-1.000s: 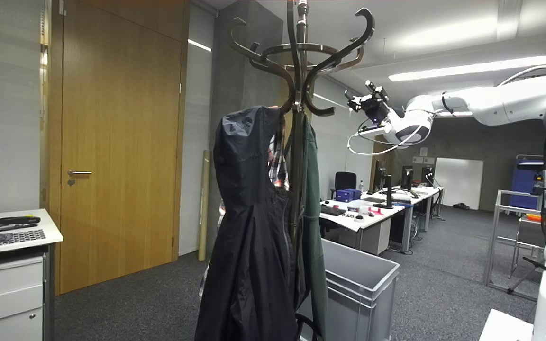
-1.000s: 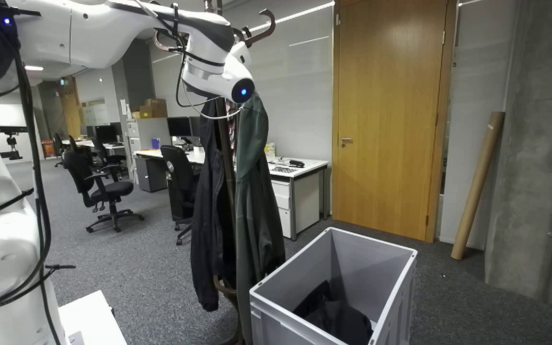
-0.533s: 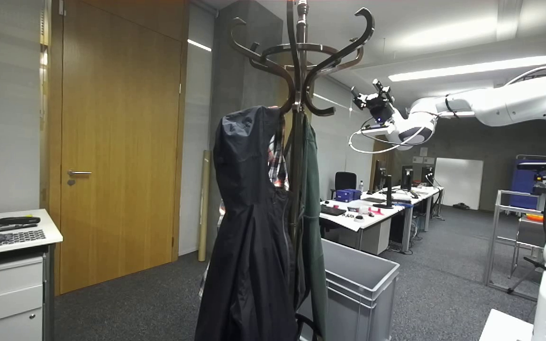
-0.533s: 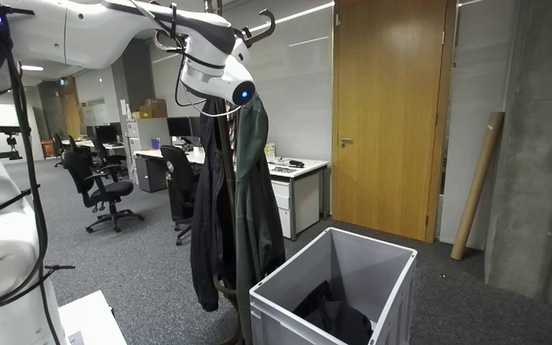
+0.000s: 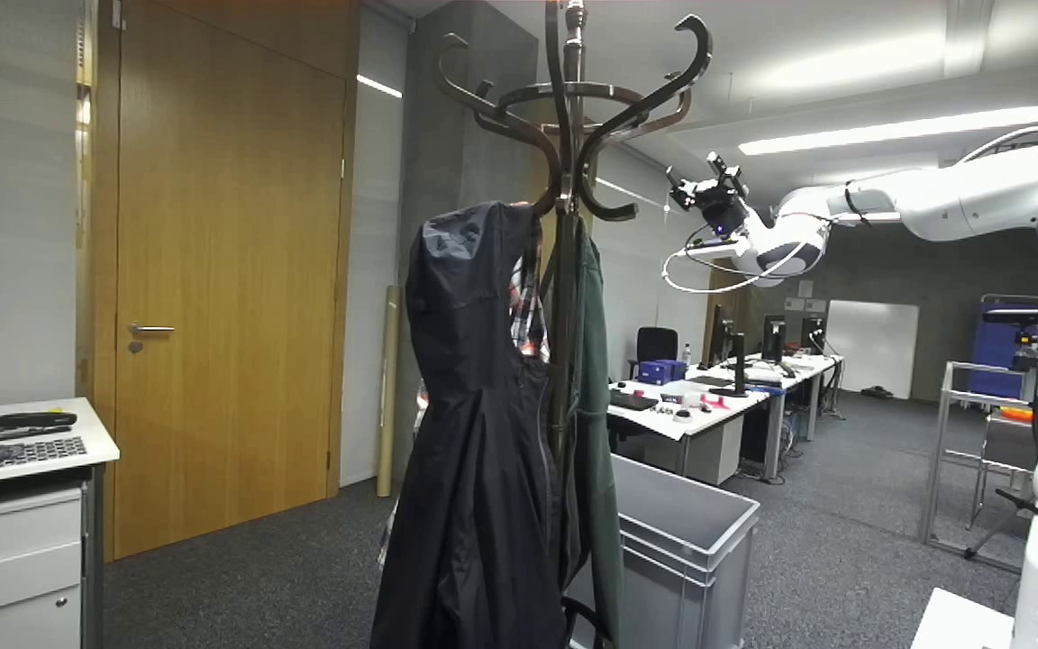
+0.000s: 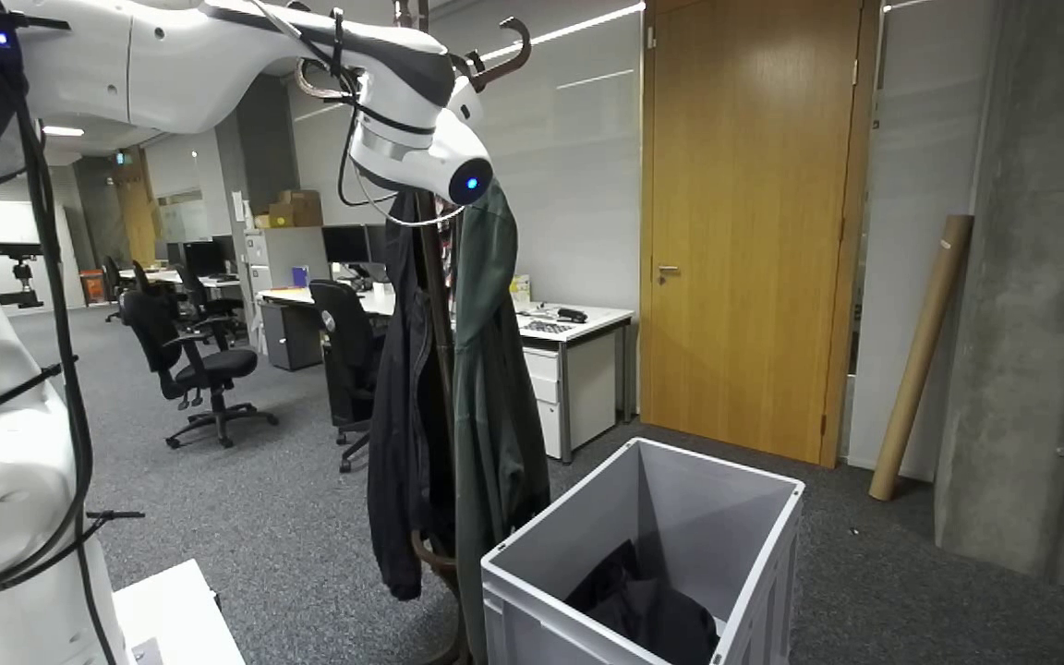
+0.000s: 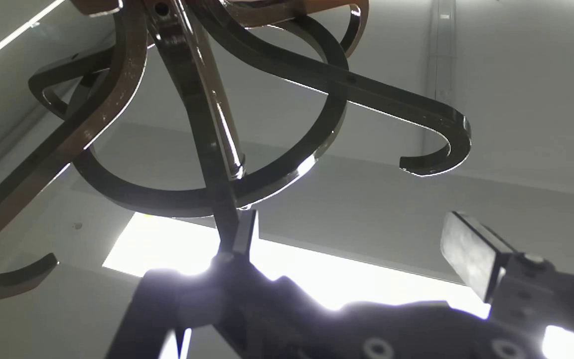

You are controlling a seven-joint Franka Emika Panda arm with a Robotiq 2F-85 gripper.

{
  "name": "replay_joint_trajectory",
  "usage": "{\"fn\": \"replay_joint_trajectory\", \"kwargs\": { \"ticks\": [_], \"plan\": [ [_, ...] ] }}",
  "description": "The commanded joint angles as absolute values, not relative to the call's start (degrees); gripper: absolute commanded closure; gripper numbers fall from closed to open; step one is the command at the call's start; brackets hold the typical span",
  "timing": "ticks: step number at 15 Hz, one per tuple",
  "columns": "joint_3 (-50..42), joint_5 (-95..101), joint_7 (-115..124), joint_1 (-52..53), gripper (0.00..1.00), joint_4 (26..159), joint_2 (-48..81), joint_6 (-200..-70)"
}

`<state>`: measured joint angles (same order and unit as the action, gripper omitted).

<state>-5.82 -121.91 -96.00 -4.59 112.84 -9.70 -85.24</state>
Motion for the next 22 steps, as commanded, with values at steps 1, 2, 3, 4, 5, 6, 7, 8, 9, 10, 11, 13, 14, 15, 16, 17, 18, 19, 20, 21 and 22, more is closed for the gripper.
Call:
{"fn": "replay_joint_trajectory", "kwargs": {
  "ticks": [1, 2, 3, 4, 5, 6, 7, 8, 9, 10, 11, 13, 14, 15, 16, 17, 18, 19, 20, 21, 22],
  "plan": [
    [-5.46, -121.94, -95.88, -5.06, 0.00, 112.71, -9.61, -85.13],
    [-5.46, -121.94, -95.88, -5.06, 0.00, 112.71, -9.61, -85.13],
    [-5.46, -121.94, -95.88, -5.06, 0.00, 112.71, -9.61, -85.13],
    [-5.46, -121.94, -95.88, -5.06, 0.00, 112.71, -9.61, -85.13],
    [-5.46, -121.94, -95.88, -5.06, 0.00, 112.71, -9.61, -85.13],
    [-5.46, -121.94, -95.88, -5.06, 0.00, 112.71, -9.61, -85.13],
    [-5.46, -121.94, -95.88, -5.06, 0.00, 112.71, -9.61, -85.13],
    [-5.46, -121.94, -95.88, -5.06, 0.00, 112.71, -9.61, -85.13],
    [-5.46, -121.94, -95.88, -5.06, 0.00, 112.71, -9.61, -85.13],
    [-5.46, -121.94, -95.88, -5.06, 0.00, 112.71, -9.61, -85.13],
    [-5.46, -121.94, -95.88, -5.06, 0.00, 112.71, -9.61, -85.13],
    [-5.46, -121.94, -95.88, -5.06, 0.00, 112.71, -9.61, -85.13],
    [-5.41, -120.49, -96.37, -5.16, 0.00, 112.34, -9.57, -84.56],
    [-5.32, -119.86, -97.25, -5.19, 0.00, 111.39, -9.31, -84.69],
    [-5.43, -119.66, -97.81, -5.19, 0.00, 110.45, -8.83, -83.74],
    [-5.45, -119.19, -98.95, -5.29, 0.00, 109.12, -8.36, -83.65],
    [-5.51, -118.37, -100.57, -5.45, 0.00, 107.87, -7.98, -83.34],
    [-5.57, -117.45, -102.30, -5.59, 0.00, 106.62, -7.85, -83.44],
    [-5.66, -116.86, -103.60, -5.64, 0.00, 105.46, -7.82, -83.38],
    [-5.78, -116.11, -104.68, -5.69, 0.00, 104.35, -7.72, -83.36],
    [-5.95, -115.50, -105.63, -5.74, 0.00, 103.24, -7.63, -83.37]
  ]
}}
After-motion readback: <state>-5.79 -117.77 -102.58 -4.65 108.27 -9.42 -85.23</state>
